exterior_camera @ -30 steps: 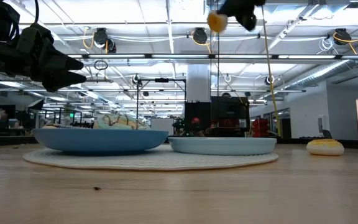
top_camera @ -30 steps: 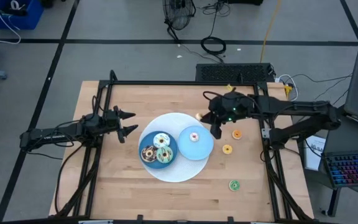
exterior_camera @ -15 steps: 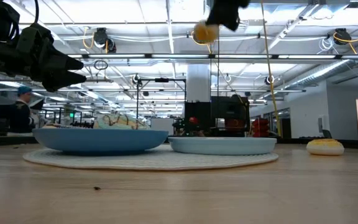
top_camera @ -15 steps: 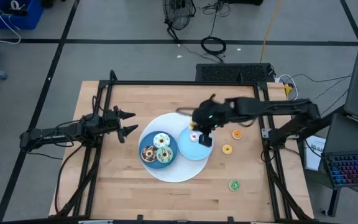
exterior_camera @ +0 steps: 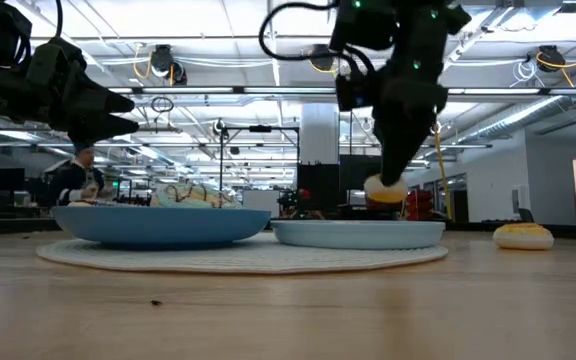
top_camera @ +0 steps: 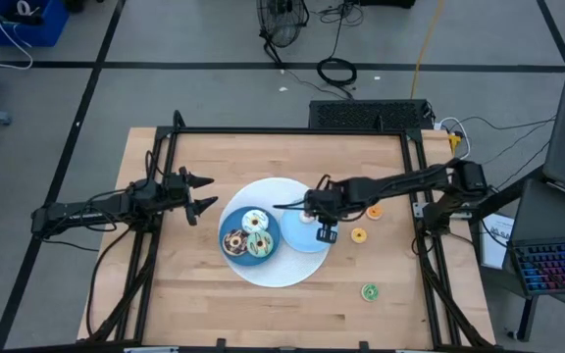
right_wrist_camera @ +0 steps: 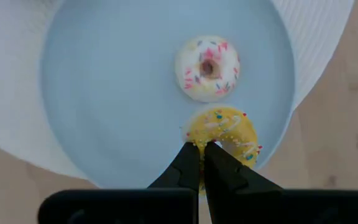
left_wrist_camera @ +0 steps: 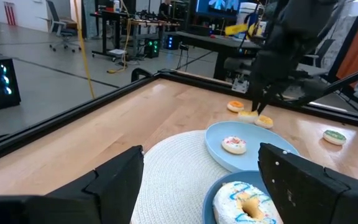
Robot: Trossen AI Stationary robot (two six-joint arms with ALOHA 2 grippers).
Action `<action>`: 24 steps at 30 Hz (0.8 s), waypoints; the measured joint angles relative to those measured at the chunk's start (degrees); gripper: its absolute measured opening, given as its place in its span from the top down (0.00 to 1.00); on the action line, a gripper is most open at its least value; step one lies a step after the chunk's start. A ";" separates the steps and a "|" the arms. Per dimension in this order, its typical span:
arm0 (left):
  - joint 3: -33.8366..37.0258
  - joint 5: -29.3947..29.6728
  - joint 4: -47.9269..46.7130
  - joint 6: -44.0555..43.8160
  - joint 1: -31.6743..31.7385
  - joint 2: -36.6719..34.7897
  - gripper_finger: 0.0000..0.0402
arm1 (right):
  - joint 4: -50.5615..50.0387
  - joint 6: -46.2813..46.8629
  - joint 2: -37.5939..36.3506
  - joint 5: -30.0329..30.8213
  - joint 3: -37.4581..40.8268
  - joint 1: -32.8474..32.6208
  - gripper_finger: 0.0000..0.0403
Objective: Pick & Place donuts
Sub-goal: Put the top small yellow donut on the light blue plate
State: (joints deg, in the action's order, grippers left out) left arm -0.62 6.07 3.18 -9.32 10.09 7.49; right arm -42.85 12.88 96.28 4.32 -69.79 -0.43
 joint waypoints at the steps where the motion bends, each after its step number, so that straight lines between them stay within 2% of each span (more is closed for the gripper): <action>1: 0.00 0.00 0.00 0.00 0.00 -0.02 0.21 | 1.16 0.14 -0.20 0.00 1.21 0.04 1.00; 9: 0.00 0.01 0.02 0.04 0.00 0.00 0.21 | 6.55 -0.06 -0.23 -1.53 5.10 0.05 1.00; 15: 0.00 0.00 0.01 0.04 0.00 0.00 0.23 | 6.54 -0.08 -0.25 -1.47 5.19 0.07 0.95; 24: 0.00 0.00 0.00 0.07 0.00 0.00 0.20 | 6.64 -1.38 -0.25 -1.47 5.19 0.07 0.88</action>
State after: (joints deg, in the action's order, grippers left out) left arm -0.62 6.07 3.18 -9.26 10.09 7.49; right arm -36.21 11.50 96.03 2.85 -64.60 -0.36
